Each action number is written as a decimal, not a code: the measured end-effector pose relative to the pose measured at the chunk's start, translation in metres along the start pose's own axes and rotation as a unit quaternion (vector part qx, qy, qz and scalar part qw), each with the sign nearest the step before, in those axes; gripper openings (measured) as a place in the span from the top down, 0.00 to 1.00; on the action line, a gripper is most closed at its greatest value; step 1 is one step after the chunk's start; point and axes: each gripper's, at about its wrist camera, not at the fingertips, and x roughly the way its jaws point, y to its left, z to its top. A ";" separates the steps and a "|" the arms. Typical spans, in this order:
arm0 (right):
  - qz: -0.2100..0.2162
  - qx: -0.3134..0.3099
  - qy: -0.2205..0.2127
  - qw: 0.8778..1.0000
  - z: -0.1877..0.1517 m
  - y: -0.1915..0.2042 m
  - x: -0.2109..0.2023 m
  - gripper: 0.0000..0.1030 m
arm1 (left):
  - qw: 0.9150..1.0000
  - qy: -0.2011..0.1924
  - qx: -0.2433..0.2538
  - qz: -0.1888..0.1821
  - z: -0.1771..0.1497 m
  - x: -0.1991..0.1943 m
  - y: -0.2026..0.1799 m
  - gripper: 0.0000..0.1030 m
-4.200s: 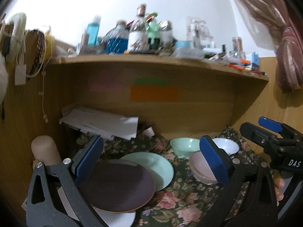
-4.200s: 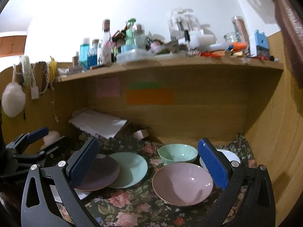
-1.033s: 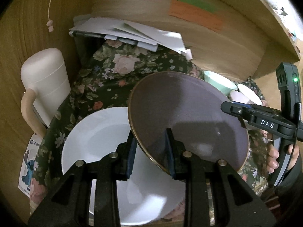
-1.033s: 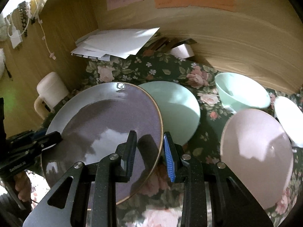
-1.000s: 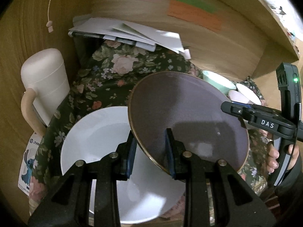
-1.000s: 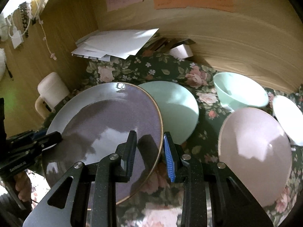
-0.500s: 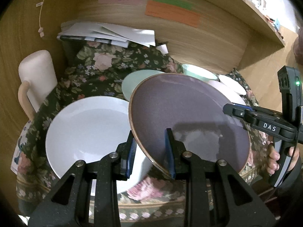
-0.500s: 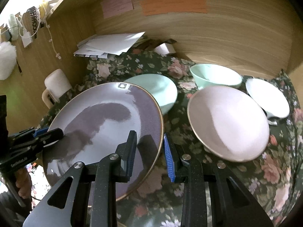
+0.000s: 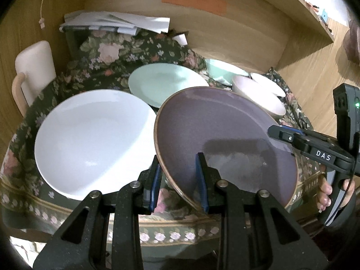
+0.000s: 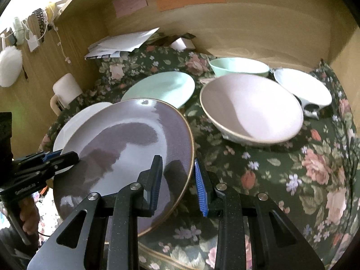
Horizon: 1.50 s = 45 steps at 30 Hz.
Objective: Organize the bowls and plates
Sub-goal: 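Lift the dark purple plate with both tools and carry it across the cloth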
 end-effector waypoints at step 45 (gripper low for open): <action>-0.036 0.028 0.007 0.999 -0.019 -0.037 0.004 0.72 | 0.998 0.011 0.058 0.030 0.000 0.046 -0.031 0.69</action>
